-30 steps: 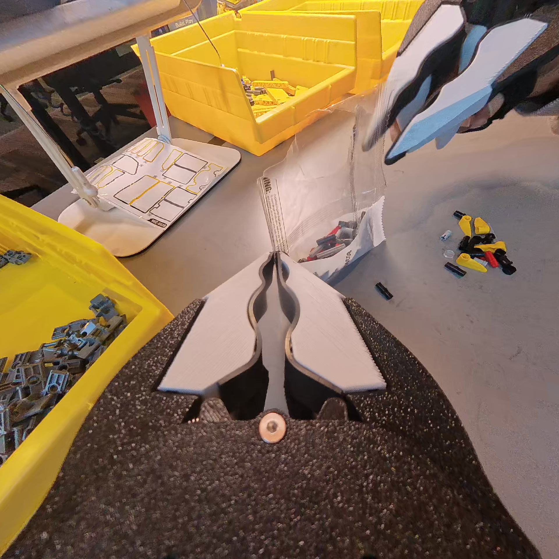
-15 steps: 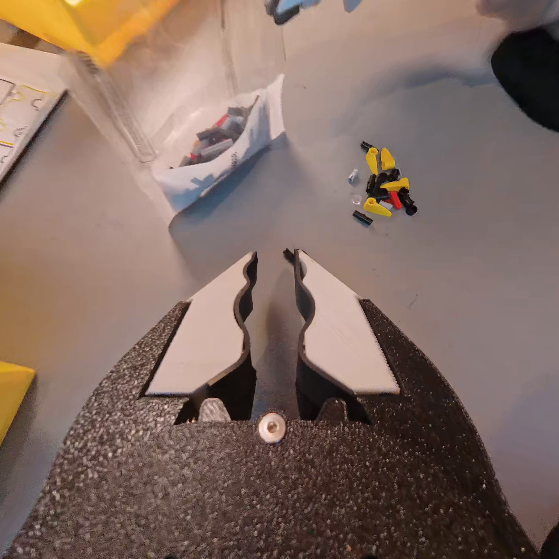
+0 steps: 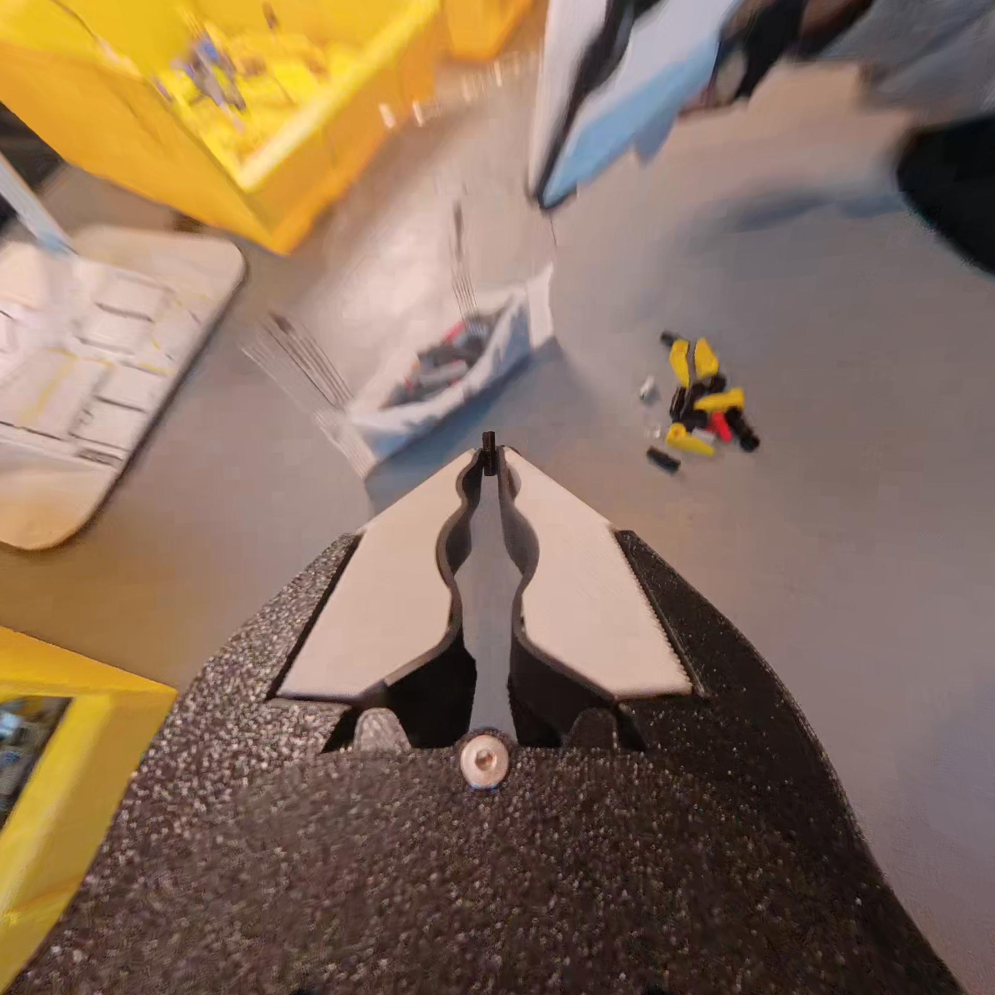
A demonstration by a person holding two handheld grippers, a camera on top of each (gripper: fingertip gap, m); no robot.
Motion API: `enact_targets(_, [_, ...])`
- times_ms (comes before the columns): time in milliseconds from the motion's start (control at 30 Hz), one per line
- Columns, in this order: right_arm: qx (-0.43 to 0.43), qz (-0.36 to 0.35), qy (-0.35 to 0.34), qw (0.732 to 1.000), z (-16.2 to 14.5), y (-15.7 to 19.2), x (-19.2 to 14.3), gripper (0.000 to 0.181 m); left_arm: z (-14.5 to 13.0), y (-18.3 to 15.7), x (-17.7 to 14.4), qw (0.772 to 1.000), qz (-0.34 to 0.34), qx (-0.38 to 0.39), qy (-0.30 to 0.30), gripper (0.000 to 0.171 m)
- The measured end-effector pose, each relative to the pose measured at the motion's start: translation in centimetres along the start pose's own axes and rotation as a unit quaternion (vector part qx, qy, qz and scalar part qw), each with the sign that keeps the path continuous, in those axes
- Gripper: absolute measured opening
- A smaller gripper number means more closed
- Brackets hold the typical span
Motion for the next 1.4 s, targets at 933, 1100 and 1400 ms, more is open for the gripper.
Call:
enact_targets(933, [-0.007,0.046,-0.007,0.999,-0.1,0.7,-1.0,0.001,-0.2,3.5,0.5,0.991,-0.034,-0.094,-0.089,0.0])
enact_targets(1100, [0.004,-0.013,-0.01,1.0,1.1,-0.8,-1.9,0.025,-0.6,3.9,-0.1,0.992,0.046,-0.09,-0.081,0.0])
enact_targets(1400, [0.007,0.145,0.171,0.974,-3.9,5.6,1.2,0.016,-0.9,4.4,-0.9,0.987,0.101,-0.1,-0.077,0.0])
Point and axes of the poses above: each gripper's, where its closed fingertips meet, x out along the fingers, z out of its top, y = z × x across the jaws, the point moved 5 cm from there along -x, back along the fingers, and after that the axes turned 13 degrees about -y, right-handed, at the moved point
